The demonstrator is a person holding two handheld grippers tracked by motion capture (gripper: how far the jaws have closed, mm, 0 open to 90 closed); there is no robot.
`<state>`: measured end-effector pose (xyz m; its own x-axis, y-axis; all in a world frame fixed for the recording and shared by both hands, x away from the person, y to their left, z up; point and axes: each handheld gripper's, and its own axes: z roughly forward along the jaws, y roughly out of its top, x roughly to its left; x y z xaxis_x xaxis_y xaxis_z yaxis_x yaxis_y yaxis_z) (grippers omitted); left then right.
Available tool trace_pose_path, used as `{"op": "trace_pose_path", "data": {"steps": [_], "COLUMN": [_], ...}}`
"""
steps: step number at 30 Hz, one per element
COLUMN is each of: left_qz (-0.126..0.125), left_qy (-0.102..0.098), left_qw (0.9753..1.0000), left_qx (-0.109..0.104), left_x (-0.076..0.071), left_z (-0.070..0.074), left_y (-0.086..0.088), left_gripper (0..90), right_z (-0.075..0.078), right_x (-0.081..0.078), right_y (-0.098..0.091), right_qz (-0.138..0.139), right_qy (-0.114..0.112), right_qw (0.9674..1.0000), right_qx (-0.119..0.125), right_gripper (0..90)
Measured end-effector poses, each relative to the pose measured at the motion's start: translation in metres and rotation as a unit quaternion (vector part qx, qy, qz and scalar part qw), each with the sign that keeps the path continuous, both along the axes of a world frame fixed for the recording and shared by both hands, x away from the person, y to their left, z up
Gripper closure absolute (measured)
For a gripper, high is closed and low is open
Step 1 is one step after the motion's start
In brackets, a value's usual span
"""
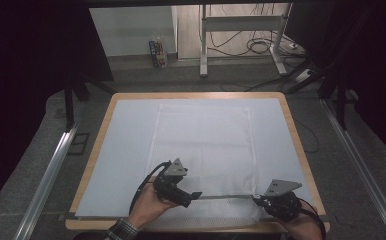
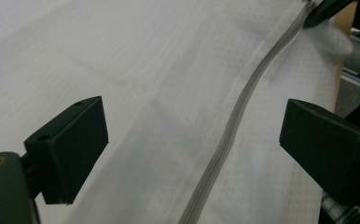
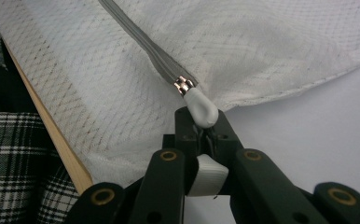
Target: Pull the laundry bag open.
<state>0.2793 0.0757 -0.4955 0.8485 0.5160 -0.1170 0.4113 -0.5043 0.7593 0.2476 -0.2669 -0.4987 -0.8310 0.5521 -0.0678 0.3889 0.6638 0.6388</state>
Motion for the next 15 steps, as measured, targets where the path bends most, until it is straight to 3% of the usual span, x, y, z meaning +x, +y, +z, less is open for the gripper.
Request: {"op": "trace_pose_path", "data": {"steps": [4, 7, 8, 12, 15], "left_qz": [-0.014, -0.029, -0.029, -0.049, -0.056], "left_qy": [-0.004, -0.005, -0.005, -0.011, -0.009], "left_qw": [0.9998, 0.9994, 0.9994, 0.9987, 0.9984], "left_qx": [-0.011, -0.017, -0.017, -0.004, -0.007], "left_x": [0.007, 0.015, 0.015, 0.021, 0.023], "left_z": [0.002, 0.003, 0.003, 0.003, 0.002], "left_y": [-0.017, -0.041, -0.041, -0.074, -0.086], "left_gripper": [5.4, 4.5, 4.4, 3.3, 2.7], "right_z": [0.0, 0.0, 0.001, 0.001, 0.001], "right_x": [0.001, 0.001, 0.002, 0.002, 0.002], "right_y": [-0.001, -0.001, -0.001, -0.001, -0.001], "right_qz": [-0.001, -0.001, -0.001, -0.002, -0.003], "right_qy": [0.006, 0.008, 0.008, 0.01, 0.013], "right_qw": [1.0, 1.0, 1.0, 0.9999, 0.9999], "right_qx": [0.002, 0.005, 0.005, 0.006, 0.008], "right_gripper": [84.3, 84.3, 84.2, 84.2, 84.0]}}
